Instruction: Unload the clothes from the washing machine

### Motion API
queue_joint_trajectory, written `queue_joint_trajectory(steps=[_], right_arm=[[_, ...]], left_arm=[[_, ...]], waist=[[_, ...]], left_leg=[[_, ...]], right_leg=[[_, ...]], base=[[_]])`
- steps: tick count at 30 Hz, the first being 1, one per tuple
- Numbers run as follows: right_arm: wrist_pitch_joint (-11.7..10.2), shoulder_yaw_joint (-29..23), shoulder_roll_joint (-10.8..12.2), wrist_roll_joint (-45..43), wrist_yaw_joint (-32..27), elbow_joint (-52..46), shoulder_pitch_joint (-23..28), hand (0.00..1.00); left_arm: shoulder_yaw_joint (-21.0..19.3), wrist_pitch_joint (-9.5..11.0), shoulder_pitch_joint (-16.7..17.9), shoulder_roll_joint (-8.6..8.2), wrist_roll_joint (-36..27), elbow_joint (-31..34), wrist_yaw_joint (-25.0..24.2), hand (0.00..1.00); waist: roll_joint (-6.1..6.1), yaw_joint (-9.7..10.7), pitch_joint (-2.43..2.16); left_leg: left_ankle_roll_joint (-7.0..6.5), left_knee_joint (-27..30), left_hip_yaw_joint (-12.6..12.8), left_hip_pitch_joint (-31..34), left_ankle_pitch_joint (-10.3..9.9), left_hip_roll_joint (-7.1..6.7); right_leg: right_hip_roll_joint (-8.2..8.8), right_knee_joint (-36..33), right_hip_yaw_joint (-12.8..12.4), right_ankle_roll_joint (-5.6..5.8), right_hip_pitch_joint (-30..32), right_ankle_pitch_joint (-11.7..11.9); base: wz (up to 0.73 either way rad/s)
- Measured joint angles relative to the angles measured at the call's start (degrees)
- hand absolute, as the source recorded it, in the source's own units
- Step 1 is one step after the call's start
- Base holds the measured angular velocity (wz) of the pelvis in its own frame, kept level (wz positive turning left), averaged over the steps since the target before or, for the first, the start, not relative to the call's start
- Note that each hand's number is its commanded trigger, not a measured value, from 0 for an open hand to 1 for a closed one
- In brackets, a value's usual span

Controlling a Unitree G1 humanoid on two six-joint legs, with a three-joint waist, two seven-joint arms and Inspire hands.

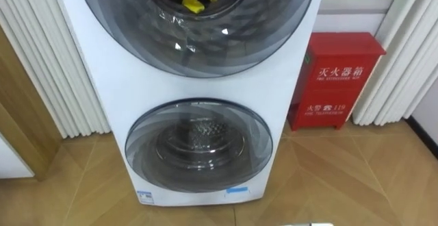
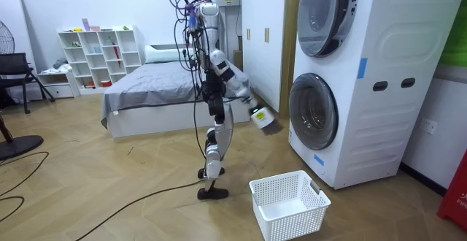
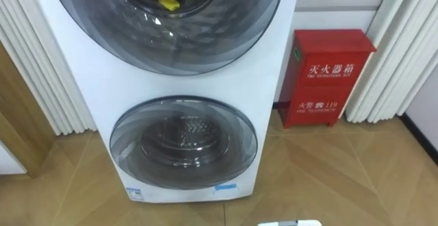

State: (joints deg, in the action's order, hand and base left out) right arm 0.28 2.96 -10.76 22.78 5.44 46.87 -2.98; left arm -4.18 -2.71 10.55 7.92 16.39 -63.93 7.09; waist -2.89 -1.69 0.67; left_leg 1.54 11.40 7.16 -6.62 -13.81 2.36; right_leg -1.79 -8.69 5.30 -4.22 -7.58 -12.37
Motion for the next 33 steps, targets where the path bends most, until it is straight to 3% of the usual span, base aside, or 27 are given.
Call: queue_joint_trajectory(steps=[2, 6, 10, 14, 17, 22, 24, 25, 26, 27, 28, 29, 32, 33], right_arm=[[-0.37, -1.77, -0.89, -0.57, -1.24, -10.35, -2.17, 0.00], [-0.82, -2.01, -2.54, -2.10, -2.53, -19.90, -5.34, 0.00], [0.12, -2.56, -3.19, -4.50, -5.16, -27.47, -5.89, 0.00], [0.56, -2.56, -5.20, -3.40, -8.16, -30.35, -9.76, 0.00], [0.67, -2.59, -6.80, -2.80, -9.84, -30.83, -14.53, 0.00], [0.66, -4.59, -7.95, -3.03, -12.47, -34.64, -16.07, 0.00], [0.66, -4.69, -8.15, -3.08, -13.17, -35.16, -16.88, 0.00], [0.64, -4.70, -8.36, -3.12, -13.55, -35.16, -17.53, 0.00], [0.59, -4.65, -8.31, -3.39, -13.41, -35.49, -18.54, 0.00], [0.59, -4.39, -8.29, -3.54, -13.37, -35.69, -19.58, 0.00], [0.46, -4.45, -8.80, -2.99, -14.01, -36.00, -20.04, 0.00], [0.50, -4.60, -10.24, -1.78, -15.40, -35.90, -20.05, 0.00], [0.51, -5.49, -11.31, 0.21, -16.83, -35.89, -20.86, 0.00], [0.51, -5.54, -11.35, 0.89, -16.62, -35.89, -21.16, 0.00]], left_arm=[[-0.25, 0.72, 0.00, 0.44, 0.02, 0.17, -0.04, 0.00], [-0.14, 0.34, 0.07, 1.49, -0.02, 0.95, -0.44, 0.00], [-0.17, -0.38, 0.18, 1.38, 0.05, 1.14, -0.44, 0.00], [-0.19, -2.17, 0.58, 1.56, 0.36, 1.41, -0.98, 0.00], [-0.27, -2.33, 1.47, 1.78, 1.67, 2.21, -1.61, 0.00], [-0.23, -3.32, 1.69, 1.94, 2.33, 3.19, -1.55, 0.00], [-0.17, -3.53, 1.79, 1.95, 2.32, 3.27, -1.56, 0.00], [-0.15, -3.47, 1.63, 2.03, 2.31, 3.45, -1.55, 0.00], [-0.65, -3.31, 1.91, 2.82, 2.52, 3.68, -1.46, 0.00], [-1.57, -3.27, 2.12, 3.04, 3.22, 3.77, -1.50, 0.00], [-2.84, -3.69, 2.82, 2.93, 4.46, 3.65, -1.46, 0.00], [-2.35, -4.01, 2.57, 2.92, 4.45, 3.82, -1.52, 0.00], [-1.81, -4.31, 2.00, 2.97, 4.49, 5.33, -1.17, 0.00], [-1.84, -4.44, 1.84, 2.98, 4.50, 5.43, -1.00, 0.00]], waist=[[-0.21, -0.22, -0.10], [-1.01, -0.22, -0.40], [-1.14, -0.38, -0.59], [-1.16, -0.39, -0.65], [-1.32, -0.76, -0.80], [-2.14, -1.99, -1.29], [-1.94, -1.97, -1.18], [-0.52, -2.38, -0.29], [-0.94, -3.35, -0.46], [-1.50, -3.59, -0.54], [-1.32, -2.37, -0.98], [-1.40, -1.29, -0.99], [-1.99, -1.34, -0.66], [-2.22, -1.53, -0.72]], left_leg=[[-0.01, -0.06, -0.04, 0.05, 0.00, -0.09], [0.00, -0.19, -1.14, 0.12, 0.01, -0.09], [0.00, -0.55, -1.22, 0.20, 0.01, -0.03], [0.00, -0.79, -1.32, 0.04, 0.01, -0.01], [0.00, -1.70, -1.69, -0.41, 0.02, 0.11], [0.00, -2.09, -3.20, -1.67, 0.02, 0.13], [-0.15, -2.44, -5.95, -2.43, 0.15, 0.64], [-0.33, -3.27, -10.19, -3.59, 0.49, 2.44], [-0.27, -3.22, -14.52, -3.32, 0.46, 3.27], [0.22, -3.02, -15.02, -2.71, 0.09, 3.33], [2.32, -2.76, -14.22, -1.92, -0.78, 4.70], [2.54, -3.09, -11.16, -1.77, -0.71, 4.89], [2.10, -3.63, -5.22, -0.43, -0.18, 4.89], [1.90, -3.60, -4.78, -0.51, 0.02, 4.84]], right_leg=[[0.06, 0.06, 0.25, 0.06, 0.00, 0.03], [0.06, 0.02, 1.41, 0.08, -0.19, 0.05], [0.00, -0.09, 1.47, 0.08, 0.24, 0.05], [-0.02, -0.18, 1.50, 0.09, 0.27, 0.06], [-0.26, -0.25, 1.16, 0.09, 0.17, 0.06], [-0.42, -0.22, 1.40, 0.09, -0.74, 0.06], [-0.71, -2.51, 2.86, 0.15, -0.22, 0.02], [-1.61, -8.19, 4.07, 1.59, 2.91, -1.25], [-2.50, -5.26, 2.33, 1.03, 7.33, -0.80], [-2.15, -2.25, 2.51, -0.20, 9.85, 2.79], [-2.49, -3.31, 6.25, -2.05, 9.95, 5.94], [-2.31, -3.06, 7.27, -2.06, 9.26, 5.94], [-2.12, -2.85, 5.83, -1.91, 8.07, 5.89], [-2.10, -2.86, 5.90, -1.75, 8.11, 5.93]], base=[[0.04], [0.10], [-0.03], [-0.06], [-0.09], [0.06], [-0.01], [-0.43], [-0.68], [-0.51], [0.00], [0.34], [0.18], [0.00]])
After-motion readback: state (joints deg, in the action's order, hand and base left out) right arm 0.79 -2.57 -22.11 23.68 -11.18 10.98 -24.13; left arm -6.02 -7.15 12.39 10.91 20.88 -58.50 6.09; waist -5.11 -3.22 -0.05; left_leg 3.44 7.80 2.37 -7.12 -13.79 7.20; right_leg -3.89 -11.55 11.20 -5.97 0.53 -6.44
